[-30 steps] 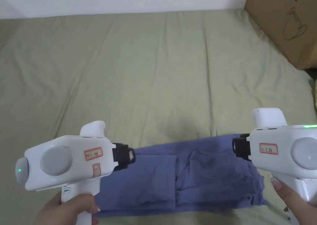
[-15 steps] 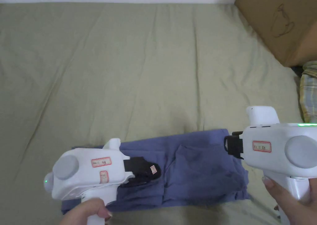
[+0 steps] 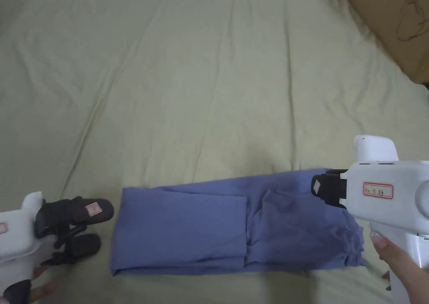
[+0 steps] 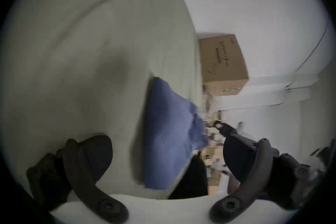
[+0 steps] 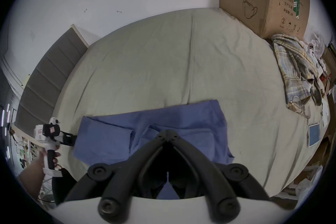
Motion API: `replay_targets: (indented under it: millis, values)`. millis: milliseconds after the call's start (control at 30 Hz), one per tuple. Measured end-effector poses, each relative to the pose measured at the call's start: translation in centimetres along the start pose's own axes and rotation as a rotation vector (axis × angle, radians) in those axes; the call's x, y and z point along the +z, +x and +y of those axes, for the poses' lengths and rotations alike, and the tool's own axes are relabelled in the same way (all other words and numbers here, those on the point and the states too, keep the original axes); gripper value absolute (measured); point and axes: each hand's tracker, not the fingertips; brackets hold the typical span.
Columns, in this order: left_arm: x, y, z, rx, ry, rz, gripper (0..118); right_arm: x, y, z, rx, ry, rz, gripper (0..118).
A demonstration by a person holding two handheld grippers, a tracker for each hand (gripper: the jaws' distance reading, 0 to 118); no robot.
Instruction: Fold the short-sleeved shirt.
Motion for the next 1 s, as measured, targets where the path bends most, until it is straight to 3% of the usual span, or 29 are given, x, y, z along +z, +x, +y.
replay_targets:
  millis: [133, 200, 300, 333, 400, 433, 467, 500, 567, 633, 767, 867, 900, 1000]
  values:
    - [-5.6, -0.2, 0.3, 0.036, -0.12, -0.178, 118, -0.5, -0.7, 0.2, 0.001, -0.023, 0.003, 0]
    - [-7.2, -0.2, 0.5, -0.028, -0.178, -0.179, 118, -0.5, -0.8, 0.2, 0.006, -0.023, 0.007, 0]
    - [-7.4, -0.7, 0.8, 0.012, -0.157, -0.204, 113, -0.4, -1.0, 0.5, 0.02, -0.022, 0.011, 0]
    - [-7.0, -1.2, 0.8, 0.024, -0.137, -0.206, 89, -0.5, -1.0, 0.5, 0.022, -0.02, 0.01, 0]
    - [-6.3, -2.8, 0.7, 0.016, -0.089, -0.055, 6, -0.6, -1.1, 0.5, 0.018, -0.018, 0.014, 0]
    - [-6.5, -3.3, 0.6, -0.011, -0.092, 0.068, 6, -0.7, -1.1, 0.5, 0.01, -0.016, 0.02, 0]
    - [-6.4, -3.7, 0.1, -0.066, -0.101, 0.048, 6, -0.8, -1.1, 0.5, -0.001, -0.013, 0.031, 0]
    - [-6.2, -2.3, -0.2, -0.068, -0.069, -0.083, 6, -0.8, -1.1, 0.4, -0.01, -0.014, 0.042, 0]
    - [-6.8, -1.3, -0.6, -0.092, -0.07, 0.06, 6, -0.8, -1.3, 0.4, -0.009, -0.017, 0.049, 0]
    - [-6.0, 0.3, -0.9, -0.082, -0.041, 0.075, 6, -0.7, -1.7, 0.4, 0.007, -0.019, 0.051, 0]
    - [-2.0, 4.4, -2.1, -0.232, -0.035, 0.241, 6, 0.1, -1.9, 0.7, 0.022, 0.0, 0.065, 0]
    - [1.8, 7.1, -2.5, -0.312, 0.001, 0.406, 6, 0.5, -2.1, 0.7, 0.054, 0.035, 0.056, 0]
    - [3.2, 7.8, -2.4, -0.351, 0.042, 0.585, 6, 0.5, -2.3, 0.6, 0.068, 0.036, 0.053, 1]
    - [4.6, 9.7, -2.8, -0.339, 0.117, 0.775, 6, 0.6, -2.4, 0.4, 0.059, 0.026, 0.09, 1]
